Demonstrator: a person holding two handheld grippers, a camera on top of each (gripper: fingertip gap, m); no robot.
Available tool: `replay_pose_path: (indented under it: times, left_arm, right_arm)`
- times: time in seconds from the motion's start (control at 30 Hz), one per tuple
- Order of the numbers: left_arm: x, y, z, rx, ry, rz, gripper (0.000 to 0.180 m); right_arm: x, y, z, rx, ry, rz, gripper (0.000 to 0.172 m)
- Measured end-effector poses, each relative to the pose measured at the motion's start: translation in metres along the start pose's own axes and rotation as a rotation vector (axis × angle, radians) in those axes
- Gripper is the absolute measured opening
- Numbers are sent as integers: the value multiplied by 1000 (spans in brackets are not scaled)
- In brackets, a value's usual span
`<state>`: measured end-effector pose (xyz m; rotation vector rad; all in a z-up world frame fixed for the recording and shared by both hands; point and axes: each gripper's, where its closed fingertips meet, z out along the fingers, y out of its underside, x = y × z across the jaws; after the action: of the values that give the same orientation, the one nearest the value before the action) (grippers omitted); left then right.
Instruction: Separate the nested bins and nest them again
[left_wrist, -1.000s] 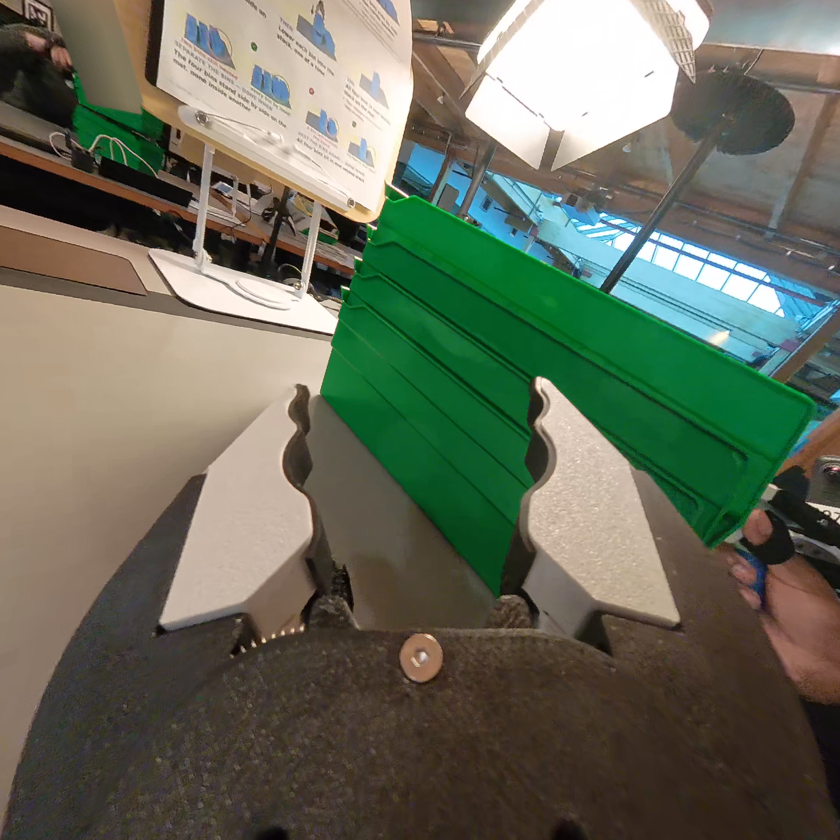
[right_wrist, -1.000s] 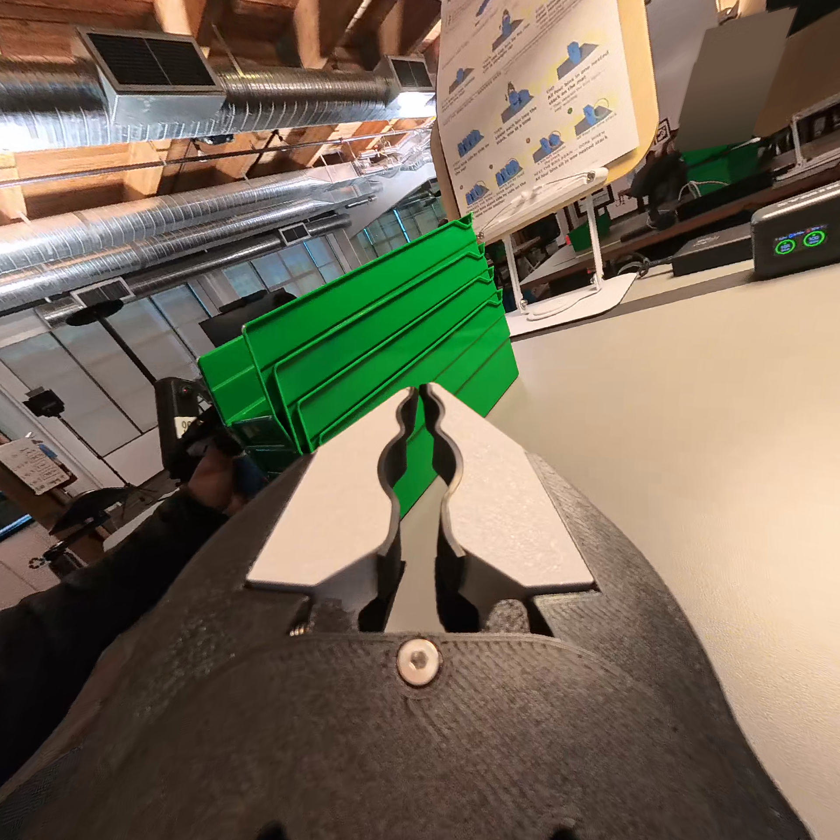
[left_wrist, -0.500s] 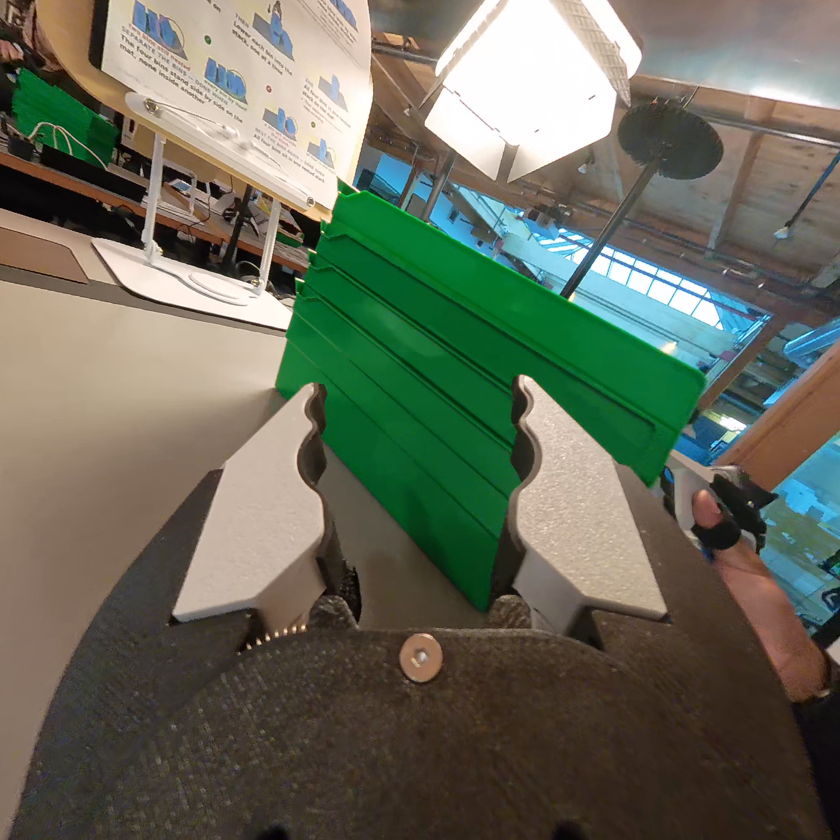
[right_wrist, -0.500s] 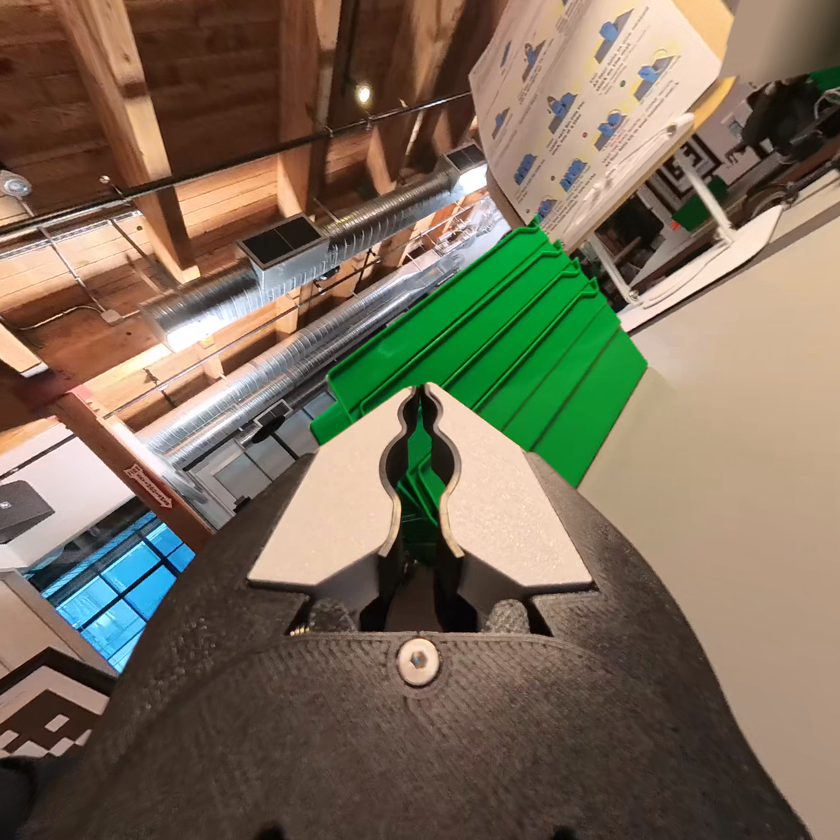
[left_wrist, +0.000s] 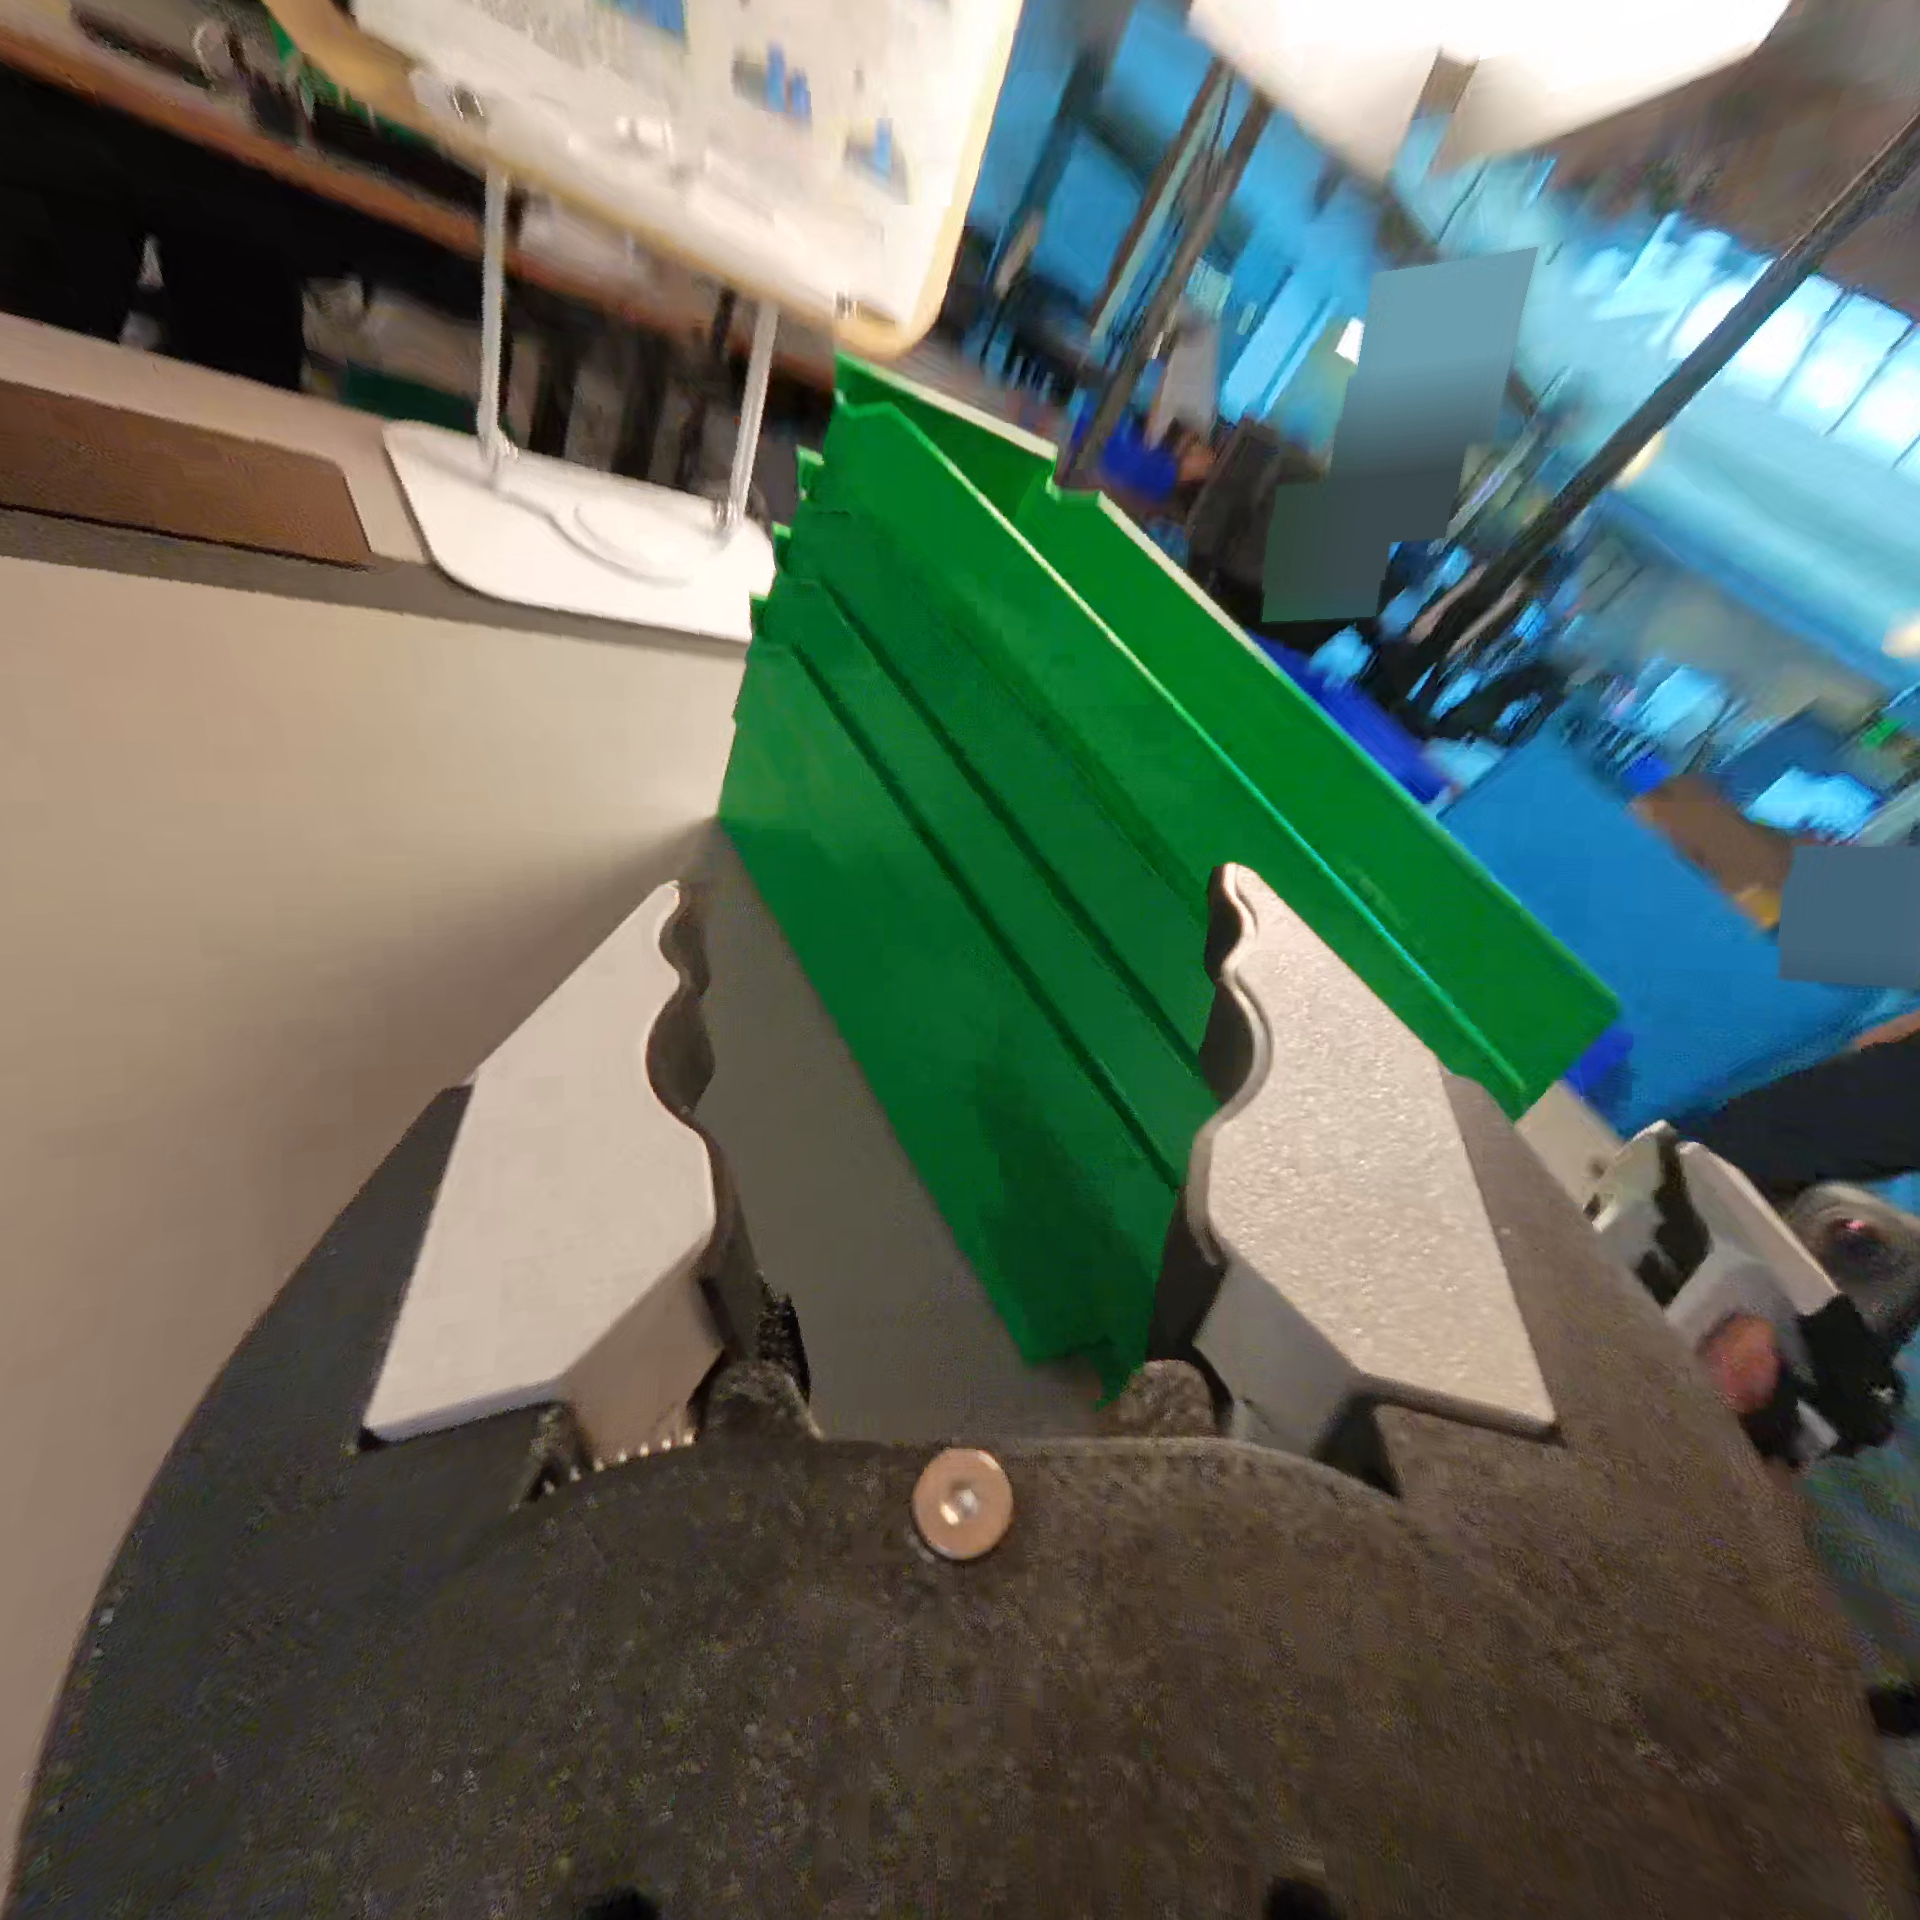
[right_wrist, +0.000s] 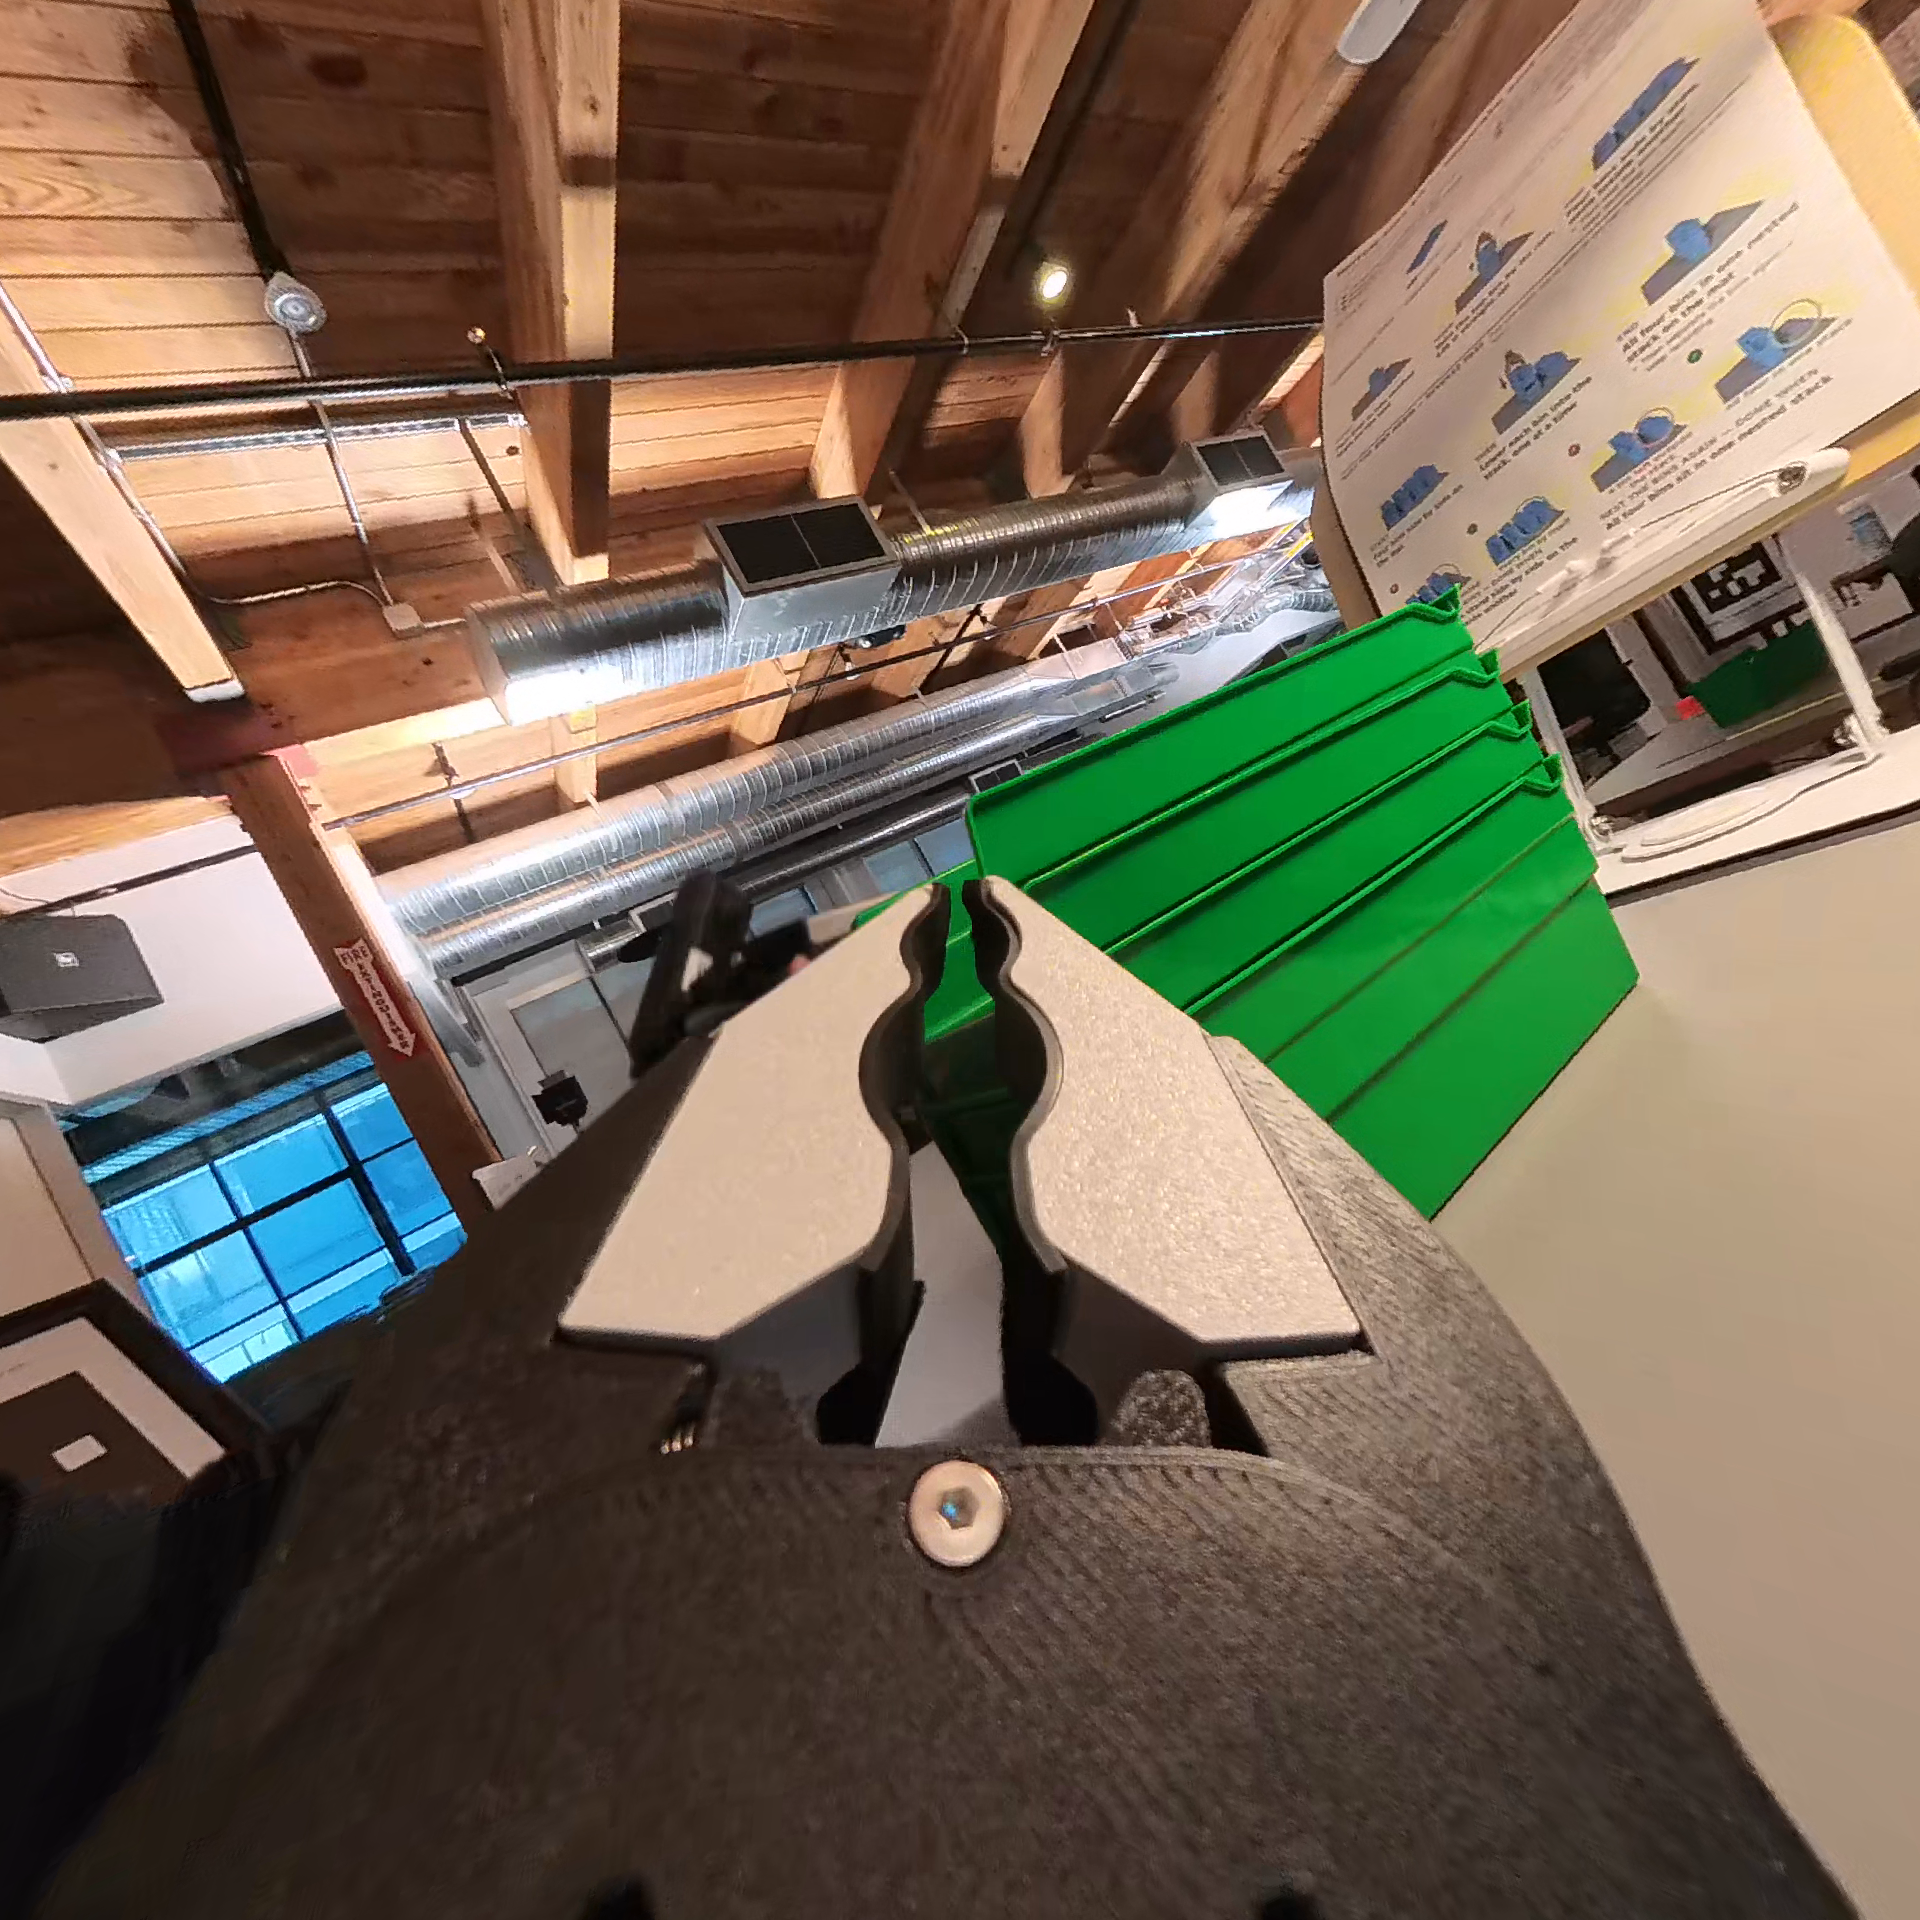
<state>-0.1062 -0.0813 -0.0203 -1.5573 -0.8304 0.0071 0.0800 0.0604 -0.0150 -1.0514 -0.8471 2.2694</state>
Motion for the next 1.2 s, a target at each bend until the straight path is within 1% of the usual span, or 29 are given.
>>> replay_pose_path:
  times: [0.07,0.13,0.2,0.27,0.33,0.37,0.47,0.5,0.53,0.63,0.73,0.77,0.87,0.93,1.0,1.03,1.1,1.17,1.2]
  left_arm:
    - [18,-6,12,-121,8,43,102]
    - [35,-15,24,-183,11,94,102]
    - [41,-19,37,-242,-27,179,100]
    - [36,-16,47,-311,-87,274,88]
    - [28,-10,51,-367,-126,344,69]
    - [28,-9,52,-378,-113,358,68]
    - [40,-2,52,-417,4,350,38]
    - [44,-1,52,-429,39,357,26]
    - [44,-1,53,-438,57,373,20]
    - [38,-5,57,-460,89,468,19]
    - [29,-11,61,-481,113,516,20]
    - [22,-16,61,-485,74,519,28]
    - [3,-43,59,-432,-116,487,66]
    - [6,-56,61,-389,-163,431,96]
    - [8,-59,66,-398,-208,392,122]
    - [11,-59,70,-404,-221,383,130]
    - [23,-56,80,-418,-204,357,137]
    - [35,-49,91,-432,-180,308,139]
    - [40,-44,96,-444,-170,294,137]
  right_arm:
    - [0,2,2,-14,0,-2,4]
    - [0,4,3,-20,-4,6,4]
    - [0,3,2,-18,-9,18,5]
    - [0,1,1,-9,-17,30,5]
    - [0,-1,0,0,-28,44,5]
    - [0,-1,0,3,-32,52,6]
    - [0,-3,-1,7,-43,69,6]
    - [-1,-2,-1,6,-47,69,6]
    - [-1,-2,-1,5,-48,68,6]
    - [-2,-1,-1,1,-50,65,6]
    - [-2,-1,-1,-1,-52,68,6]
    - [-2,-1,-1,-1,-52,69,6]
    - [-2,0,0,-6,-51,67,6]
    - [-2,1,1,-13,-48,68,6]
    - [-1,2,2,-22,-43,67,6]
    - [-1,3,2,-26,-41,66,6]
    - [0,4,3,-30,-39,68,6]
    - [1,4,3,-34,-35,75,7]
    - [1,4,3,-34,-35,79,7]
